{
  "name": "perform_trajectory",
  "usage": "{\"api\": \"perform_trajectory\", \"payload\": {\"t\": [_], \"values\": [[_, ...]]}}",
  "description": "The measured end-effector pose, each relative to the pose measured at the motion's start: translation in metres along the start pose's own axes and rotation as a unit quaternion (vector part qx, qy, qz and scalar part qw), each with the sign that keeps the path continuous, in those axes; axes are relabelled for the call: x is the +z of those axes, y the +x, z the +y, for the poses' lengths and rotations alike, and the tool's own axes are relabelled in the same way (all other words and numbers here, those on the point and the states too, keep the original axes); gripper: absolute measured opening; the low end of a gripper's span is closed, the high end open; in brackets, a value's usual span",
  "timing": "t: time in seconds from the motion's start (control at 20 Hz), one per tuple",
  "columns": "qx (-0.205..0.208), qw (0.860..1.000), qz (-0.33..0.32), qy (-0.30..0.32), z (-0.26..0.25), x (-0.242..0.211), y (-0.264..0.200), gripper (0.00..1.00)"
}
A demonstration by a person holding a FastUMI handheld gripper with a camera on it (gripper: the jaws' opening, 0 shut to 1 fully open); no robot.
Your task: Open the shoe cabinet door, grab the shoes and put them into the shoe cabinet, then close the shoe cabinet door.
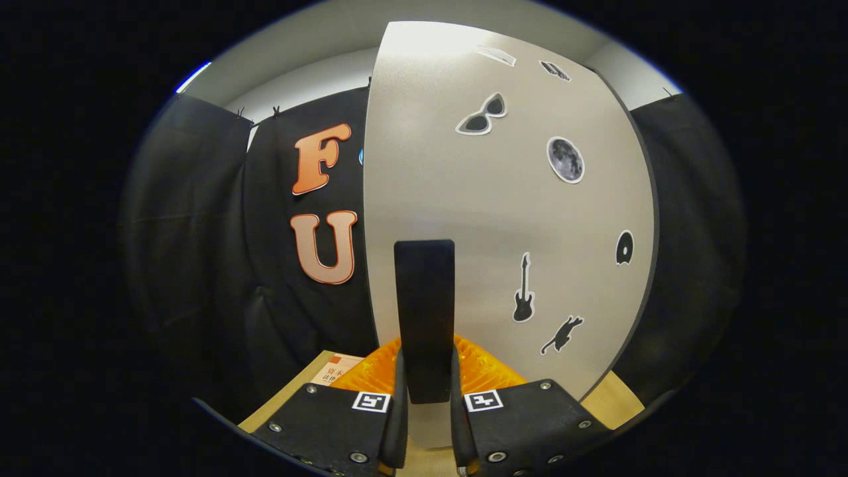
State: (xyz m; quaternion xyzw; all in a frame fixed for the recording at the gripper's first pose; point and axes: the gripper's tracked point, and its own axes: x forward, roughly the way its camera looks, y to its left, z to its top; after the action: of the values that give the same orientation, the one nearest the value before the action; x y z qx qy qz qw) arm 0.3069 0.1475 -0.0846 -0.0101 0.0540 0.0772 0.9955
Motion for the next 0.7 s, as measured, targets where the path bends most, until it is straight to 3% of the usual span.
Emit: {"api": "perform_trajectory", "payload": {"t": [0.7], "values": [[-0.042, 0.999, 0.000, 0.013, -0.047, -0.008, -0.076, 0.23]]}}
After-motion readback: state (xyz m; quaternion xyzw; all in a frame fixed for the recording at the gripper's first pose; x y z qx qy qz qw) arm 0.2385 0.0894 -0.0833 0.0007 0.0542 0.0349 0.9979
